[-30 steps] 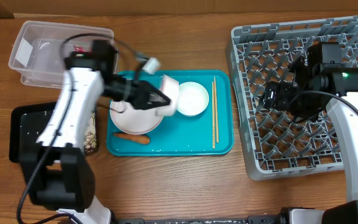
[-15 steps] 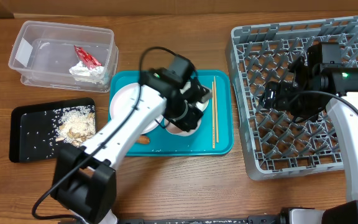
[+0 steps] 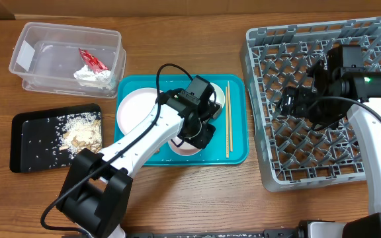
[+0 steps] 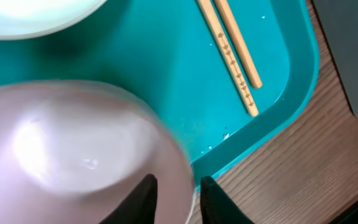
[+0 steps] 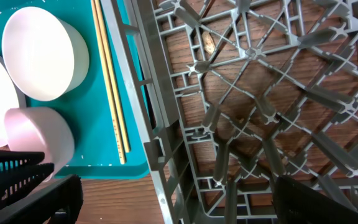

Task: Sort waste into correct bins and load items into the dishwasher
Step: 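Carry the pink bowl right and set it on the teal tray, then retract the left gripper and reach the right gripper to the pink bowl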

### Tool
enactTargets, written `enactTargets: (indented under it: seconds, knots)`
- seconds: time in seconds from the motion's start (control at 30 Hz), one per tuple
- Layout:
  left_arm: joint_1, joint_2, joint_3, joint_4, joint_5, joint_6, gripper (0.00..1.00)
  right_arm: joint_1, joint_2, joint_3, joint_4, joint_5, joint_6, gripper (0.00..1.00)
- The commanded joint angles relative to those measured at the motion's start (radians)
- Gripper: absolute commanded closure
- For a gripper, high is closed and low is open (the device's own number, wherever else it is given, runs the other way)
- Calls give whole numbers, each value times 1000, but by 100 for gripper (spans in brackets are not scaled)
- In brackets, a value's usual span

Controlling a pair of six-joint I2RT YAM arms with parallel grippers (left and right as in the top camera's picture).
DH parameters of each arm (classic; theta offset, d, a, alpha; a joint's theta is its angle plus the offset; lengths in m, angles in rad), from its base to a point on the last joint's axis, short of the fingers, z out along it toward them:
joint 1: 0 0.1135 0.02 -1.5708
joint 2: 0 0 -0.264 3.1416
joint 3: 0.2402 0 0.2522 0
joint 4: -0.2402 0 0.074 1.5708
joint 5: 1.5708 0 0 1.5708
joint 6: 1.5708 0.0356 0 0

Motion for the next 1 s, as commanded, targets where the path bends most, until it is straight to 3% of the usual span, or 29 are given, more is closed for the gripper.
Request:
enactTargets:
  seconds: [0.0,0.3,0.57,0.7,0.8,0.97]
  knots:
    - [4,7,-5,2,-18,-21,73,2,-12,4,3,3,-1,0]
    - [39,-27,84,-61,-43,-69,72,2,-12,4,9,3,-1,0]
    - [205,-174,200,-204,-174,-164,69,12,-12,4,51,-67,-2,0]
    - [331,-265,200,-262,-173,-205,62,88,-12,4,68,-72,-19,0]
    - [431,-317,200,-312,-173,-211,45,190,-12,4,85,-57,-42,1]
    - [572,-347,200,-394,-173,-211,43,364,11,4,147,6,-8,3]
